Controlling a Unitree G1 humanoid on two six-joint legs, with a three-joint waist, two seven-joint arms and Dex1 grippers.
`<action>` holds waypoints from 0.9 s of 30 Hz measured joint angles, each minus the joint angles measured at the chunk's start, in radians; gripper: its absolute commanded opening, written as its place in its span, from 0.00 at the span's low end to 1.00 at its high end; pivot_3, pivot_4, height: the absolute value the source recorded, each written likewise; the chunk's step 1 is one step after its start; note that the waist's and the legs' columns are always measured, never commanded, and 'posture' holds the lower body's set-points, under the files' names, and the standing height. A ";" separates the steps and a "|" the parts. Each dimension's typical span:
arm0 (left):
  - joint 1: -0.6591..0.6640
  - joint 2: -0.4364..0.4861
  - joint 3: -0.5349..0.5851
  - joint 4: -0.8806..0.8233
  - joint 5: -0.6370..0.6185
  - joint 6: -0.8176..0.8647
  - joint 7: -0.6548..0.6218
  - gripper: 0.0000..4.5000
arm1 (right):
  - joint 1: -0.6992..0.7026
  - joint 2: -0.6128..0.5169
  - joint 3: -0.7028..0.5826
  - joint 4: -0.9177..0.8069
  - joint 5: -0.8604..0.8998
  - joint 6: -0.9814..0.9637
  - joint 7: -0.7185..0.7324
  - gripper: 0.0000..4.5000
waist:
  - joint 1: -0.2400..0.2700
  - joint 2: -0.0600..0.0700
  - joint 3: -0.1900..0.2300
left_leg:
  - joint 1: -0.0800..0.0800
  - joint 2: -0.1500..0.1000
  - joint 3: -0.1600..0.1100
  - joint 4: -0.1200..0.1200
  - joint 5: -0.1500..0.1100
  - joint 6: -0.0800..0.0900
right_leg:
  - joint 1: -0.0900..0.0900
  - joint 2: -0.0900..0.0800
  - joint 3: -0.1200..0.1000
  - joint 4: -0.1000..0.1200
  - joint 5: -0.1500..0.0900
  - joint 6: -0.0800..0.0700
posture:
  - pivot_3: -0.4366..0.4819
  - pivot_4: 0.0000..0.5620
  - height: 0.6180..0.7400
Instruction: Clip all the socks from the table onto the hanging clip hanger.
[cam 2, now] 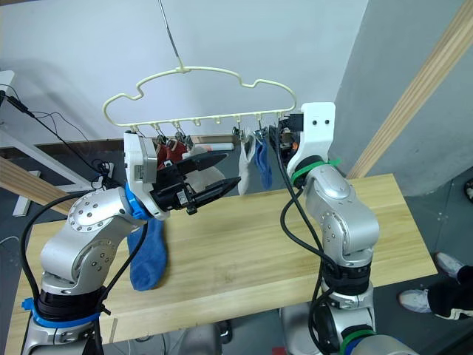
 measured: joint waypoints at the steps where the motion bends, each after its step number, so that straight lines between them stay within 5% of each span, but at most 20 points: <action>1: 0.000 0.000 0.000 0.004 0.000 0.000 0.000 0.64 | 0.000 0.002 -0.002 -0.002 0.005 0.003 -0.004 0.55 | 0.000 0.000 0.000 | 0.000 0.000 0.000 0.000 0.000 0.000 | 0.000 0.000 0.000 0.000 0.000 0.000 | 0.21 0.50 1.00; 27: -0.005 -0.015 -0.018 0.020 0.022 -0.007 -0.005 0.64 | 0.013 0.021 -0.016 -0.046 0.032 0.026 -0.072 0.55 | -0.001 0.000 0.000 | 0.000 0.000 0.000 0.000 0.000 0.000 | 0.000 0.000 0.000 0.000 0.000 0.000 | 0.19 0.50 1.00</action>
